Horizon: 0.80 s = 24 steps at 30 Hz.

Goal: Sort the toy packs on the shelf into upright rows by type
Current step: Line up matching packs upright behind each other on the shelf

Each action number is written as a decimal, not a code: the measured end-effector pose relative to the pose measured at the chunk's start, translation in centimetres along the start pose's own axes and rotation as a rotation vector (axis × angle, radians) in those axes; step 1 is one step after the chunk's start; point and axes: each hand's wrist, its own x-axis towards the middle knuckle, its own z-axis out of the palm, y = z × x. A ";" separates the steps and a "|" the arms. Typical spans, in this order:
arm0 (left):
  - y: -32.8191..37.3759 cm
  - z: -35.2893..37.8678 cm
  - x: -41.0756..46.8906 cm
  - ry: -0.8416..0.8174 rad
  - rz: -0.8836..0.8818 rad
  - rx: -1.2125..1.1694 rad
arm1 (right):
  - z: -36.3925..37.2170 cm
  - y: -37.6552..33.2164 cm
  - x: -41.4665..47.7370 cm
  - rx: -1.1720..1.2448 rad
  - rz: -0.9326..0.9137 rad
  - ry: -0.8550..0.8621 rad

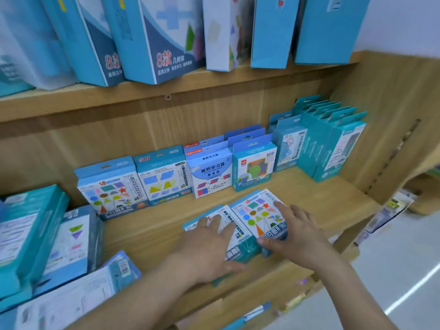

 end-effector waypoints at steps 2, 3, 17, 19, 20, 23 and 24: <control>0.6 1.1 -0.1 0.028 -0.025 0.037 | 0.5 -0.6 0.0 -0.105 0.020 -0.066; 0.7 1.5 -0.3 0.048 -0.036 0.046 | 0.7 -0.7 0.1 -0.144 0.026 -0.085; 1.9 2.6 -4.1 0.378 -0.290 -0.463 | -2.7 1.5 0.8 0.896 -0.158 -0.233; 3.9 1.2 -4.5 0.595 -0.262 -0.975 | -2.6 0.8 0.0 0.997 -0.321 -0.229; 5.2 0.3 -4.7 0.650 -0.191 -1.305 | -2.1 0.2 -0.5 0.886 -0.395 -0.122; 9.0 -0.9 -4.0 0.840 -0.129 -1.774 | -0.8 -1.5 -1.7 0.436 -0.614 0.285; 9.6 -1.0 -3.7 0.920 -0.189 -1.813 | -0.5 -1.6 -1.6 0.384 -0.663 0.336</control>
